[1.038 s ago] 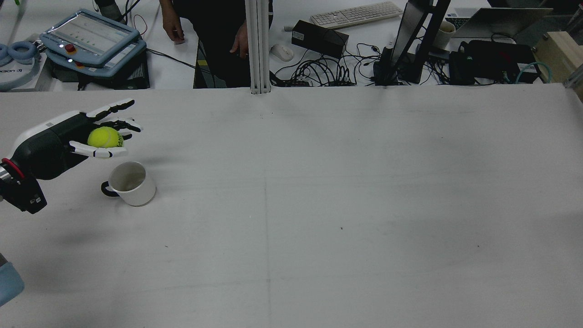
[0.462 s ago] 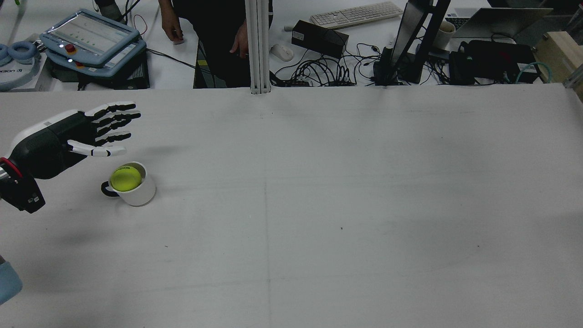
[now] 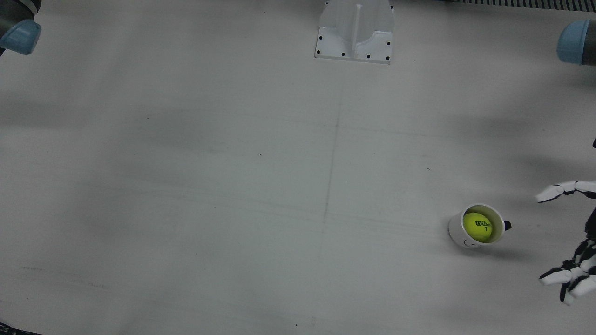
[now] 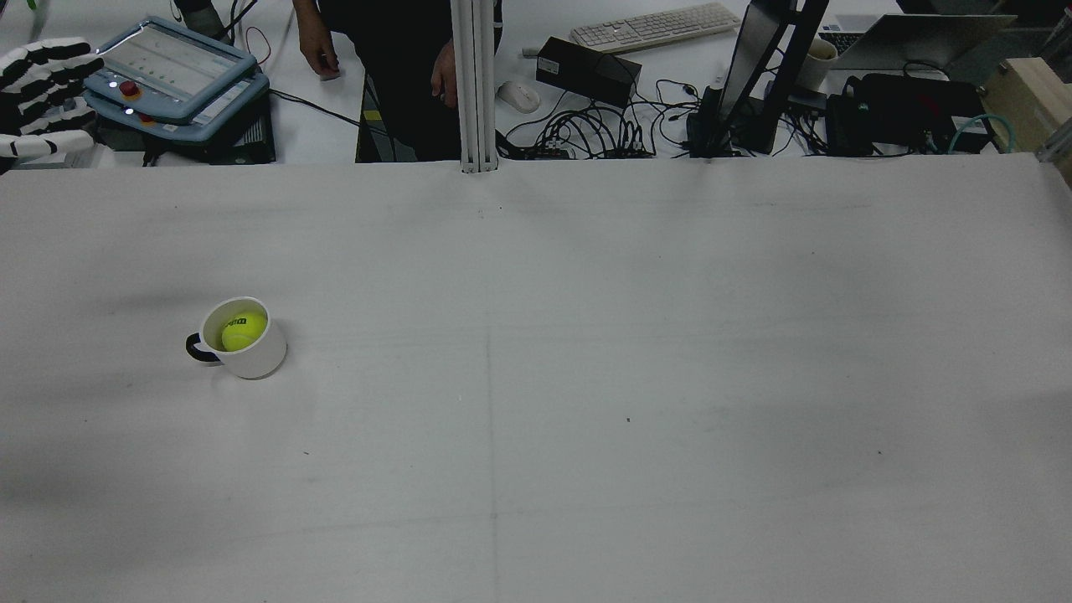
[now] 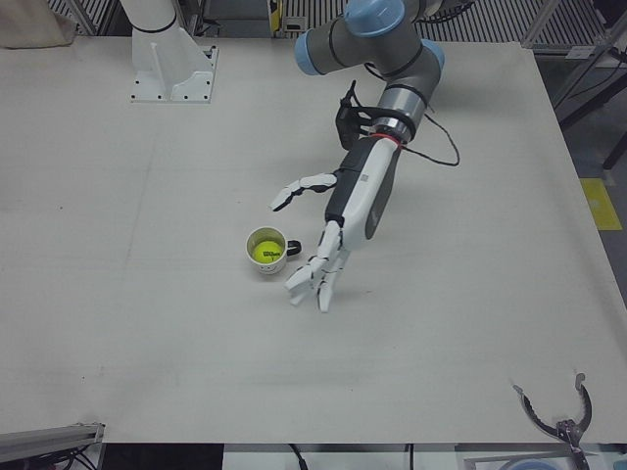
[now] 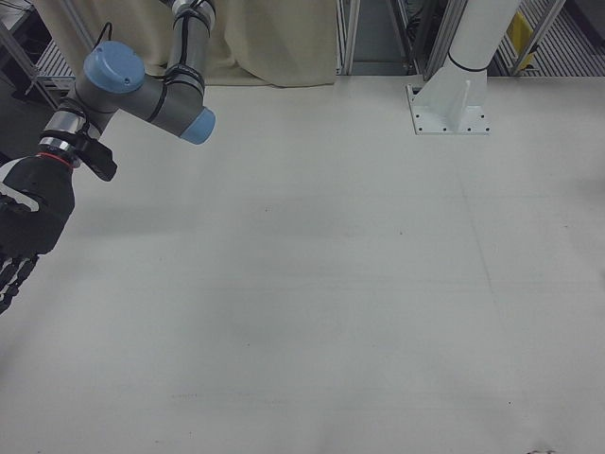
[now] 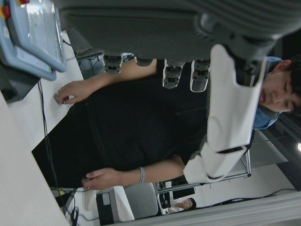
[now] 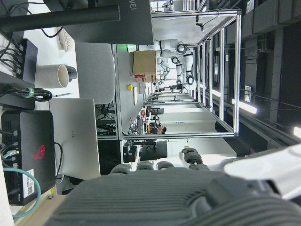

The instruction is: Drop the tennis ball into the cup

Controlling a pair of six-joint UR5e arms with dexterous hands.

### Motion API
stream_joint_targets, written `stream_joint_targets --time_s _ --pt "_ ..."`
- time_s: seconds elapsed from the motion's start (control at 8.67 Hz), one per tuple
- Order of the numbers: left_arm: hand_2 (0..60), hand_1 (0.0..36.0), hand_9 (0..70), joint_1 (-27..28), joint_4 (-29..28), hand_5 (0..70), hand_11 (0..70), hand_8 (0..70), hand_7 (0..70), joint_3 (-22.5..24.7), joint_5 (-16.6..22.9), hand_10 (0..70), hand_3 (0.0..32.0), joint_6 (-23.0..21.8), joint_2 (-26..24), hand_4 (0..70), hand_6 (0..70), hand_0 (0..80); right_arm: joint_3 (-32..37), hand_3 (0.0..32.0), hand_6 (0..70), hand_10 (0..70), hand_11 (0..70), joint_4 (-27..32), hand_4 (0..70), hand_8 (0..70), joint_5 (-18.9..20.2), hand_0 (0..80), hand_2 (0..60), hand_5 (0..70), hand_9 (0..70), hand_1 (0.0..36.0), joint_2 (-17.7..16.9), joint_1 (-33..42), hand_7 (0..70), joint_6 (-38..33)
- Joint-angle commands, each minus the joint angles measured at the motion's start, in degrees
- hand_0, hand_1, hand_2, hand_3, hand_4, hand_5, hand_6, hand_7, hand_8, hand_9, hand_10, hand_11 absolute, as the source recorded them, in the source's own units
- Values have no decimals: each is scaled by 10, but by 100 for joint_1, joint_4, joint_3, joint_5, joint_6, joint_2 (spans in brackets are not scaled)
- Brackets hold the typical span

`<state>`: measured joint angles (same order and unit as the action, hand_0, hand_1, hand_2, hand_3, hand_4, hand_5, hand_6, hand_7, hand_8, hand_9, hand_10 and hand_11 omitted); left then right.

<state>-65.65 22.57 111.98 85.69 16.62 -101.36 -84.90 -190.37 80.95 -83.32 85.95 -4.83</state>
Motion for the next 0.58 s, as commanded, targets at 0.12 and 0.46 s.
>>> stream_joint_targets --time_s 0.12,0.46 --pt "600 360 0 -1292 99 185 91 0 54 -238 159 30 186 105 430 0 4 621 0 0 0 0 0 0 0 0 0 0 0 0 0 0 0 0 0 0" --pt "600 360 25 -1292 99 93 81 26 45 -176 159 21 110 79 582 0 91 666 0 0 0 0 0 0 0 0 0 0 0 0 0 0 0 0 0 0"
